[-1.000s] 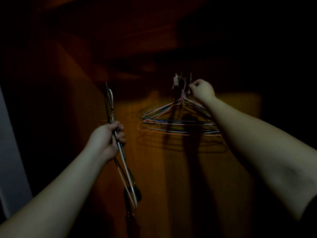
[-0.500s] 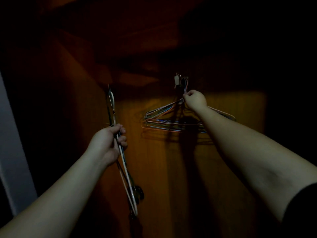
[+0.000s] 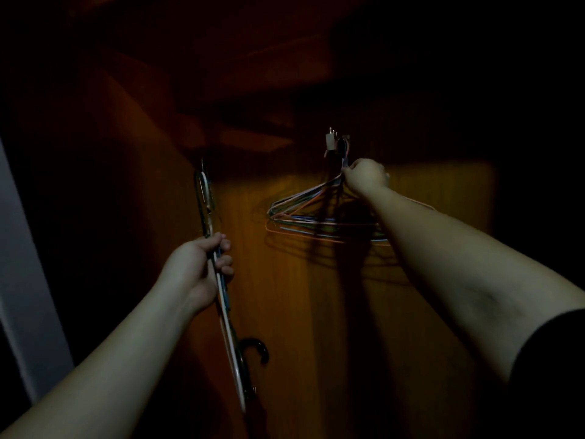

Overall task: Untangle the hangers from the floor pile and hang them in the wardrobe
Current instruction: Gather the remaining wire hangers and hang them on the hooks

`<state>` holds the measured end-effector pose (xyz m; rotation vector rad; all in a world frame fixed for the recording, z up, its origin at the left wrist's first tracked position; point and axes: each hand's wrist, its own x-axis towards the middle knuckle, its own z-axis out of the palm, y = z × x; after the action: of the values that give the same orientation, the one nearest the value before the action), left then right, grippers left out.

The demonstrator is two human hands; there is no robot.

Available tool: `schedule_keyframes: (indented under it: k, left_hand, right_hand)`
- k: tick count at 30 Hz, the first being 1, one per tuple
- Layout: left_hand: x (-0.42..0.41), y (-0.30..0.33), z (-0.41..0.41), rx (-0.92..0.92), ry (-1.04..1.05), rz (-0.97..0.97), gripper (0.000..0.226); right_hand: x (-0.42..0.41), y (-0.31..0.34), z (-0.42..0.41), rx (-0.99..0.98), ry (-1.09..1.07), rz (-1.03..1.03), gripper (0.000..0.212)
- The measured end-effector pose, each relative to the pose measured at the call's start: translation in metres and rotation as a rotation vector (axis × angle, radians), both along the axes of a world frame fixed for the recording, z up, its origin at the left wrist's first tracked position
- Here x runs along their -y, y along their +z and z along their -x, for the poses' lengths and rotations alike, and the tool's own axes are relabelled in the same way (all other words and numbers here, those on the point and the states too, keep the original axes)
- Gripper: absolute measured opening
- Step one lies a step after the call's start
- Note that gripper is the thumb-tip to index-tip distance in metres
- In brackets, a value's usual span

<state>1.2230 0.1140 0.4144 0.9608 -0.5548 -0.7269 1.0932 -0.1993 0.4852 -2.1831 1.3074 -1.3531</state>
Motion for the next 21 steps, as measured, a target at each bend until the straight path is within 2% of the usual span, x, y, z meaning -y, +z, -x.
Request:
schedule_keyframes:
  k: [11,14,16,19,21]
  left_hand:
    - [-0.02,-0.003,0.004,0.03,-0.116,-0.014,0.012]
    - [-0.031,-0.006,0.002,0.057,-0.168,-0.039,0.009]
    - [-0.038,-0.008,0.001,0.075,-0.192,-0.042,0.007]
    - [-0.049,-0.014,0.0,0.072,-0.203,-0.052,0.007]
    - [-0.055,-0.018,-0.001,0.059,-0.221,-0.059,0.008]
  right_hand:
    - [0.006,0.0,0.004,-0.085,0.013,-0.05,0.043]
    - [-0.001,0.001,0.011,-0.15,-0.018,-0.027,0.042]
    - [-0.012,0.0,0.014,-0.115,-0.031,0.043,0.041]
    - [-0.048,-0.013,0.008,-0.007,0.064,0.164,0.027]
    - [-0.08,-0.029,-0.004,-0.067,0.187,0.183,0.022]
